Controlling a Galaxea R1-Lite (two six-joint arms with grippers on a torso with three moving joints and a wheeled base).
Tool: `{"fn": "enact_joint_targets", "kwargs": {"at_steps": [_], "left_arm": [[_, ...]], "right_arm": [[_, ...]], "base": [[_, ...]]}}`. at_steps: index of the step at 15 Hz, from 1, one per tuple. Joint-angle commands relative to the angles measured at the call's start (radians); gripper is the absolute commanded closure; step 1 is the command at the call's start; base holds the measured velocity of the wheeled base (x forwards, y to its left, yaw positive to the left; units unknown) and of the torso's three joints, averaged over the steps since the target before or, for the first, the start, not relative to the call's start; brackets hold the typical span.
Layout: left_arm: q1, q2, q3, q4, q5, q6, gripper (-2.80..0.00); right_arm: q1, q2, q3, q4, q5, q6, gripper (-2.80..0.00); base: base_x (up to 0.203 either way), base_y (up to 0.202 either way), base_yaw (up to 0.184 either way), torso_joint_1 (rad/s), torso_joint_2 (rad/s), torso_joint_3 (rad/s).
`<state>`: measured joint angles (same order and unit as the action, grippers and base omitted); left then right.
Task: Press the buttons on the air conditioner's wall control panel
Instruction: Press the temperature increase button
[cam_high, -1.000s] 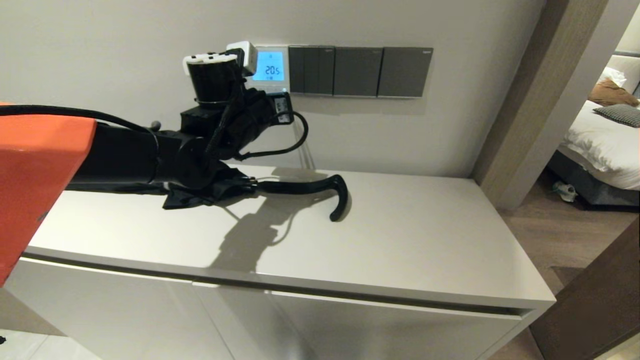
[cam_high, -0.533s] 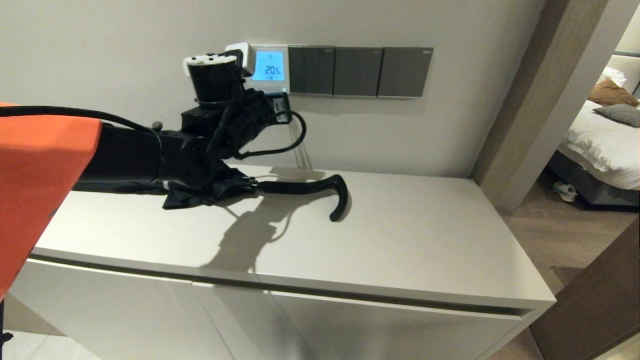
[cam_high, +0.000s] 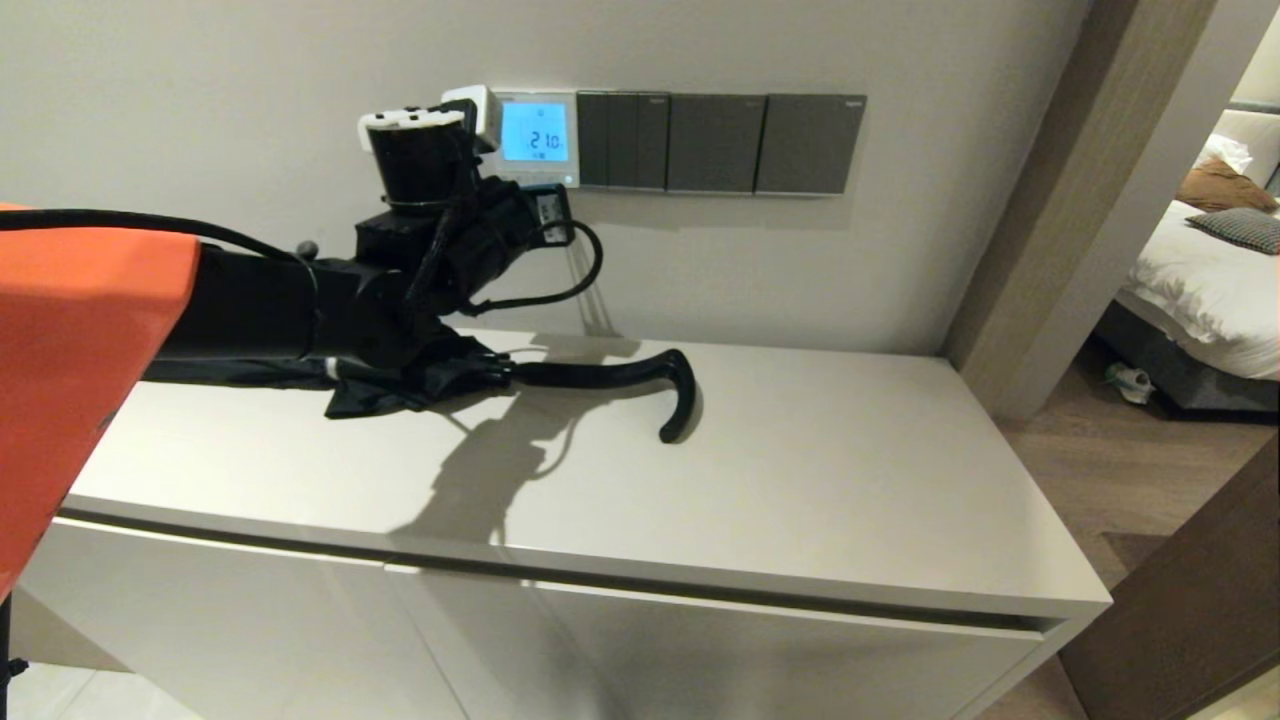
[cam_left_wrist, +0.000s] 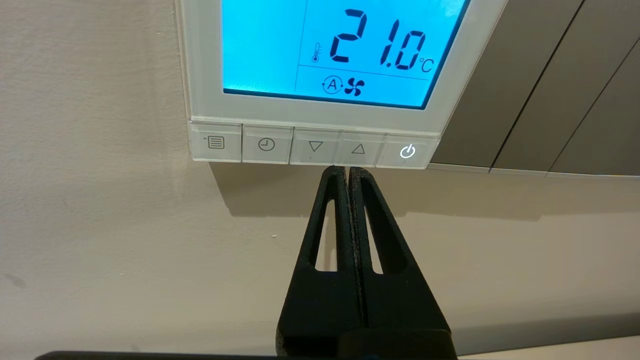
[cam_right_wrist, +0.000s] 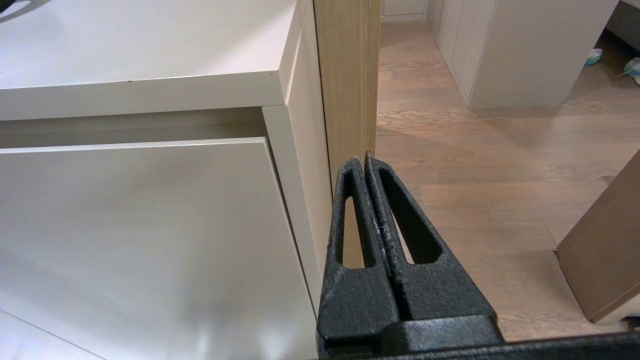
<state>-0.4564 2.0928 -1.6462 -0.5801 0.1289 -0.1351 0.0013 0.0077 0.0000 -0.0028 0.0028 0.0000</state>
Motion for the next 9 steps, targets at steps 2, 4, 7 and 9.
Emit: {"fn": "enact_joint_targets", "kwargs": {"at_steps": [2, 4, 7, 9], "left_arm": [[0.001, -0.01, 0.011, -0.009, 0.001, -0.001, 0.0], [0.001, -0.017, 0.02, -0.014, 0.001, -0.001, 0.0], [0.001, -0.017, 0.02, -0.014, 0.001, -0.001, 0.0], [-0.001, -0.019, 0.022, -0.014, 0.001, -0.001, 0.0]], "right_arm": [[0.0, 0.002, 0.002, 0.0, 0.0, 0.0, 0.0], [0.0, 0.002, 0.002, 0.0, 0.0, 0.0, 0.0], [0.0, 0.002, 0.002, 0.0, 0.0, 0.0, 0.0], [0.0, 0.002, 0.002, 0.0, 0.0, 0.0, 0.0]], "base": [[0.0, 0.0, 0.0, 0.0, 0.0, 0.0], [0.0, 0.0, 0.0, 0.0, 0.0, 0.0], [0.0, 0.0, 0.0, 0.0, 0.0, 0.0], [0.0, 0.0, 0.0, 0.0, 0.0, 0.0]]}}
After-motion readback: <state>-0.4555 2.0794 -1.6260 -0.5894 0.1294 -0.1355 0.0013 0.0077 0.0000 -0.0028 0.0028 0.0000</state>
